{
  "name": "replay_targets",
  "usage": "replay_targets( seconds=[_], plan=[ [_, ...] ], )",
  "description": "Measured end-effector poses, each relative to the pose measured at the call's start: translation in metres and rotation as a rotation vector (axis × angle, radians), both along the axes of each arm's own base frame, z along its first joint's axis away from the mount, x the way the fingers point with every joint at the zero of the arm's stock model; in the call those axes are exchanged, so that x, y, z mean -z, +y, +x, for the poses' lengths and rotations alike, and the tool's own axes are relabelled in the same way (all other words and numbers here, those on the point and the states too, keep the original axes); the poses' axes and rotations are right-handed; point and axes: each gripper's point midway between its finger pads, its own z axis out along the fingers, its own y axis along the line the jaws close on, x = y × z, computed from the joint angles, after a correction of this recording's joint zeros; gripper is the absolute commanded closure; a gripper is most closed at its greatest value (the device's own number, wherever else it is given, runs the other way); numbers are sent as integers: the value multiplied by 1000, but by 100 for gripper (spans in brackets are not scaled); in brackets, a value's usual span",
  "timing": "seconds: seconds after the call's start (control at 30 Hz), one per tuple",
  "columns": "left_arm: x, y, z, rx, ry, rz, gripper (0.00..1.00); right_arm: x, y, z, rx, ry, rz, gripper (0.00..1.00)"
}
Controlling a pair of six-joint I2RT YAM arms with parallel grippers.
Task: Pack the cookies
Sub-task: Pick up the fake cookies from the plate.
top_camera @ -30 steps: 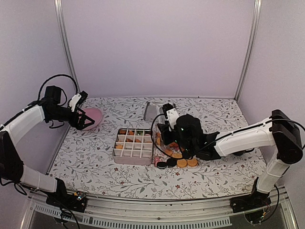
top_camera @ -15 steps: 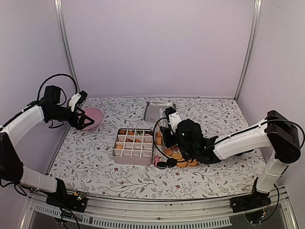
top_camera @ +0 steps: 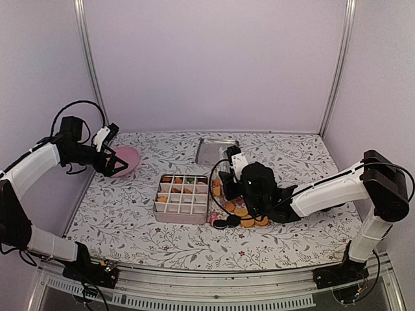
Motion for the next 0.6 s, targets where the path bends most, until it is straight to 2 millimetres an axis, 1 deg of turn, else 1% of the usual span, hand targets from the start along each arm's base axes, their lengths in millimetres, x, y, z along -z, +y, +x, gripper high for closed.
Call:
replay_targets(
  seconds=[0.03,0.1,0.43,0.6],
  plan=[
    [0,0,0,0,0,0,1,0,0,0,1,2,3,86],
    [0,0,0,0,0,0,1,-1,-1,0,4,7,6,89],
    [1,0,0,5,1,2,1,-4,-7,-5,9,36,13,93],
    [13,1,2,2,43,4,1,-3,-7,-5,8,43,11,96]
  ],
)
